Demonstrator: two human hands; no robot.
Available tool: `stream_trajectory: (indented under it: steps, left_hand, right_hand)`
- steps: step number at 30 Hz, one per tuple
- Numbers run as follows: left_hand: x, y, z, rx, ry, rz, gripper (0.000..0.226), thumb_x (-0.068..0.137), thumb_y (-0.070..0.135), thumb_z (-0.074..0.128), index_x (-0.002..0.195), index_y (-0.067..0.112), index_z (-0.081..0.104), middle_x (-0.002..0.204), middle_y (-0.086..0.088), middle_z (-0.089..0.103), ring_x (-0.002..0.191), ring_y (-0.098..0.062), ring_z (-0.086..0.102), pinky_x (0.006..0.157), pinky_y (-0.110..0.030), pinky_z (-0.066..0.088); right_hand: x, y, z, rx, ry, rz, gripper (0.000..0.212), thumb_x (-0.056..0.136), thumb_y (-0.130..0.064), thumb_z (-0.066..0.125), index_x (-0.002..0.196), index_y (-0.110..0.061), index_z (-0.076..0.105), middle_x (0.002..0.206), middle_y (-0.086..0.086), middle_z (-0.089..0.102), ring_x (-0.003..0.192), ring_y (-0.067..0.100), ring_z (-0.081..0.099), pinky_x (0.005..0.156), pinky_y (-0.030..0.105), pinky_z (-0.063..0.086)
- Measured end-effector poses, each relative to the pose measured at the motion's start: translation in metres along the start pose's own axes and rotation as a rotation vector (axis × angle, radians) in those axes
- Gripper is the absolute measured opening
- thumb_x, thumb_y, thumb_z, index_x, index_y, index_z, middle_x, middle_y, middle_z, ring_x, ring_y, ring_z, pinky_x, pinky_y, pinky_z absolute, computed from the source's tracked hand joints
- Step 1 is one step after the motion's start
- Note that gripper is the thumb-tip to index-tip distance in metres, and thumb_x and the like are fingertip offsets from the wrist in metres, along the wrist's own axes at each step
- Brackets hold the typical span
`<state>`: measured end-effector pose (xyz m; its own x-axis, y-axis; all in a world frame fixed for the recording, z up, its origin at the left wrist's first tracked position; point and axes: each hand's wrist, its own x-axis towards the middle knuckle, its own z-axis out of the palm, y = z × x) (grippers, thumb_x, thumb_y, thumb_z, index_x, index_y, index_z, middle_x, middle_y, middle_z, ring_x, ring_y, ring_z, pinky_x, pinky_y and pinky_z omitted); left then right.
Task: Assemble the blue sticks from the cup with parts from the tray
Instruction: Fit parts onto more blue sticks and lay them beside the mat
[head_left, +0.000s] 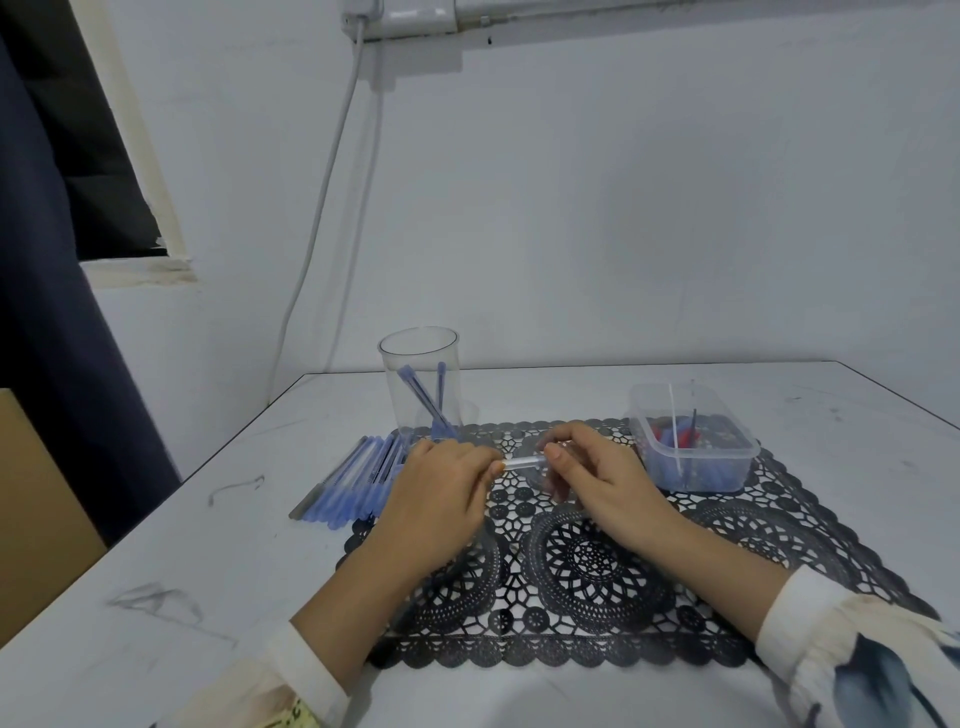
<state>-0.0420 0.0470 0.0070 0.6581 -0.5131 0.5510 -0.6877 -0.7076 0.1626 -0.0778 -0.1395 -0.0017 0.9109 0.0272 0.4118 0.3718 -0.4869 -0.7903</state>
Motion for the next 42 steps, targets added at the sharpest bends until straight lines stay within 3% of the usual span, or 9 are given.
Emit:
stream_trajectory:
  steps: [6,10,16,21,26,30,34,39,42]
  left_hand:
    - [-0.001,0.0,0.001,0.004,-0.005,0.017,0.028,0.098,0.03,0.037,0.107,0.021,0.062,0.094,0.008,0.065,0.086,-0.012,0.052,0.084,-0.025,0.026]
    - [0.0,0.0,0.0,-0.013,0.0,0.006,0.028,0.098,0.03,0.037,0.109,0.022,0.062,0.093,0.01,0.063,0.08,-0.006,0.044,0.079,-0.022,0.022]
    - [0.002,-0.002,0.004,-0.07,-0.106,0.001,0.023,0.098,0.028,0.041,0.107,0.018,0.061,0.085,0.009,0.055,0.082,-0.01,0.047,0.08,-0.025,0.036]
    - [0.002,0.002,0.004,-0.095,-0.129,-0.007,0.022,0.095,0.024,0.047,0.108,0.017,0.064,0.093,0.005,0.065,0.086,-0.012,0.057,0.076,-0.022,0.043]
    - [0.001,0.001,0.005,0.038,-0.085,0.03,0.026,0.095,0.034,0.046,0.114,0.029,0.063,0.096,0.007,0.067,0.088,-0.014,0.061,0.077,-0.03,0.049]
    - [0.0,0.002,0.007,0.11,-0.011,0.082,0.02,0.093,0.034,0.051,0.103,0.031,0.068,0.086,0.008,0.069,0.077,-0.014,0.064,0.065,-0.029,0.051]
    - [0.001,0.003,0.005,0.121,0.039,0.092,0.012,0.071,0.025,0.079,0.079,0.031,0.072,0.061,0.013,0.065,0.049,-0.006,0.059,0.04,-0.018,0.042]
    - [0.001,0.0,-0.003,0.03,0.015,0.013,0.025,0.093,0.04,0.049,0.111,0.032,0.064,0.095,0.013,0.067,0.084,-0.005,0.059,0.066,-0.022,0.046]
    - [0.004,-0.007,-0.008,0.032,-0.054,-0.049,0.028,0.096,0.03,0.045,0.121,0.031,0.058,0.107,0.012,0.063,0.097,-0.008,0.055,0.073,-0.022,0.043]
  right_hand:
    - [0.001,-0.002,0.0,-0.05,-0.012,-0.037,0.02,0.095,-0.018,0.049,0.079,-0.016,0.062,0.068,0.006,0.065,0.056,0.002,0.055,0.056,0.013,0.042]
    - [0.0,0.0,-0.001,-0.062,-0.02,-0.081,0.008,0.092,-0.023,0.053,0.091,-0.027,0.059,0.071,0.001,0.066,0.065,0.014,0.062,0.062,0.028,0.053]
    - [0.002,0.002,-0.002,-0.231,0.003,-0.123,0.023,0.091,-0.02,0.055,0.085,-0.042,0.052,0.072,-0.006,0.066,0.065,0.013,0.063,0.064,0.037,0.054]
    - [0.003,0.004,-0.003,-0.464,0.014,-0.177,0.01,0.093,-0.024,0.052,0.094,-0.028,0.061,0.072,-0.013,0.063,0.065,0.003,0.056,0.062,0.024,0.047]
    - [0.004,0.004,-0.002,-0.726,0.152,-0.437,0.026,0.087,-0.028,0.043,0.084,-0.019,0.067,0.065,-0.008,0.064,0.053,0.01,0.055,0.05,0.025,0.047]
    - [0.003,0.001,-0.002,-0.827,0.155,-0.484,0.025,0.078,-0.021,0.037,0.072,-0.019,0.061,0.056,-0.009,0.055,0.045,0.011,0.047,0.045,0.022,0.036]
    - [0.003,-0.001,-0.003,-0.851,0.159,-0.431,0.02,0.075,-0.019,0.037,0.067,-0.019,0.055,0.05,-0.007,0.048,0.042,0.012,0.043,0.043,0.021,0.026]
    - [0.0,0.001,0.003,-0.707,0.126,-0.304,0.013,0.085,-0.014,0.046,0.077,-0.016,0.056,0.056,-0.011,0.043,0.047,0.013,0.041,0.042,0.017,0.023]
    - [0.0,-0.002,0.005,-0.543,0.06,-0.211,0.02,0.098,-0.022,0.041,0.092,-0.015,0.058,0.066,-0.009,0.049,0.058,0.009,0.044,0.052,0.022,0.031]
